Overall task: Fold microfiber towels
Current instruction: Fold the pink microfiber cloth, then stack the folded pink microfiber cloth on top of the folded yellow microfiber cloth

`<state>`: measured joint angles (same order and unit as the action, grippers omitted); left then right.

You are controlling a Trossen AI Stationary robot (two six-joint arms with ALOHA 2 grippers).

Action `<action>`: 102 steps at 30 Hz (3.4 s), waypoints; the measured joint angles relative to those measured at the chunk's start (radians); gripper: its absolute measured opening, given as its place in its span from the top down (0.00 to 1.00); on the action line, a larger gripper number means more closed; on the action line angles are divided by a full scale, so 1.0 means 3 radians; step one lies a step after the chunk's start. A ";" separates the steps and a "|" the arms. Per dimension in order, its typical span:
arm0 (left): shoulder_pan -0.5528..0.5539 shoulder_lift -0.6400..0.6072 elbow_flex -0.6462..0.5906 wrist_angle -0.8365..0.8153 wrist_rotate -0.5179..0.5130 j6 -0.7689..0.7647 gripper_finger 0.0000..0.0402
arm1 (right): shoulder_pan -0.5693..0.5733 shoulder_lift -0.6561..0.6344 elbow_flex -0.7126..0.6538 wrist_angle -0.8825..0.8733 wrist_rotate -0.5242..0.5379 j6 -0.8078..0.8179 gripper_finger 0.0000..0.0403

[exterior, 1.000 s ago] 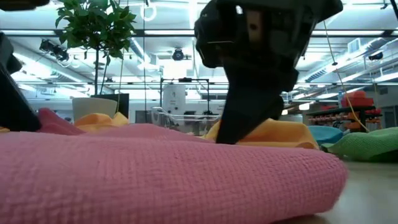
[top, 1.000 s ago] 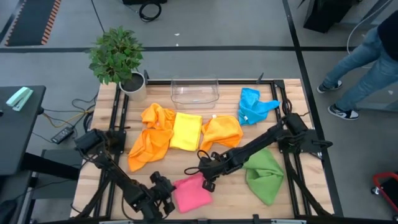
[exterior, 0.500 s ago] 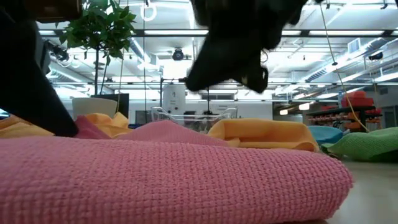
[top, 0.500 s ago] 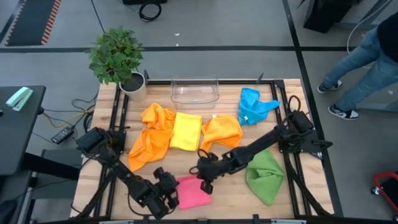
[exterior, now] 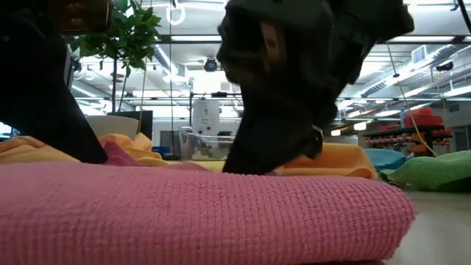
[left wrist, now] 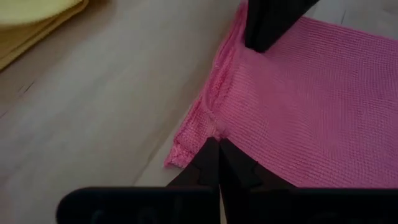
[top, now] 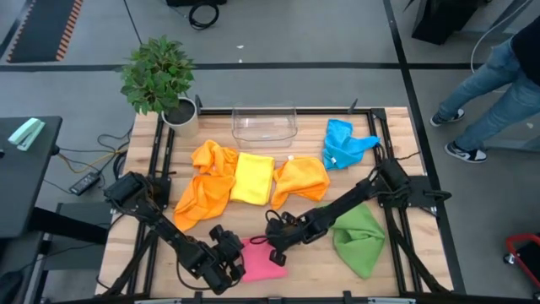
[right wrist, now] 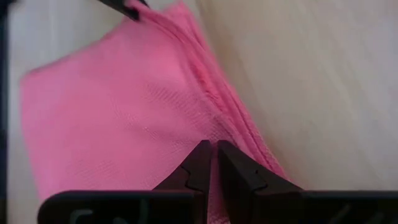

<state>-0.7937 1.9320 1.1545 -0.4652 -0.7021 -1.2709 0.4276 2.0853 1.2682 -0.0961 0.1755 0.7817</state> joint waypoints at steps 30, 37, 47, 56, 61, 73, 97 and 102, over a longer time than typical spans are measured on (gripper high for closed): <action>0.0119 -0.0291 0.0003 0.0681 0.0104 0.1819 0.32 | -0.0111 -0.0071 0.0001 -0.0225 0.0123 -0.0100 0.90; 0.0461 -0.0076 -0.0003 0.0728 0.0211 0.1994 0.66 | -0.0109 -0.0070 0.0001 -0.0200 0.0124 -0.0083 0.90; 0.0495 -0.0033 0.0000 0.0841 0.0297 0.2242 0.98 | -0.0109 -0.0070 0.0001 -0.0207 0.0135 -0.0022 0.90; 0.0466 0.0199 0.0004 0.0387 0.0316 0.1900 0.99 | -0.0110 -0.0070 0.0001 -0.0222 0.0185 -0.0011 0.90; 0.0398 0.0192 -0.0003 0.0364 0.0209 0.1829 0.99 | -0.0110 -0.0070 0.0001 -0.0234 0.0185 -0.0025 0.90; 0.0455 0.0192 -0.0001 0.0519 0.0226 0.1719 0.98 | 0.0286 -0.0296 0.0004 0.0012 0.0305 -0.0008 0.90; 0.0314 -0.0659 -0.0001 0.0095 -0.0291 0.1412 0.85 | 0.0428 -0.0276 -0.0119 -0.0060 0.0499 0.0045 0.90; 0.0186 -0.0724 -0.0001 0.0047 -0.0071 0.0927 0.73 | 0.0428 -0.0592 -0.0118 -0.0184 0.0651 0.0035 0.90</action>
<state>-0.7378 1.7149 1.1542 -0.4511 -0.7235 -0.9928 0.5560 1.9076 1.2329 -0.1512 0.3709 0.7923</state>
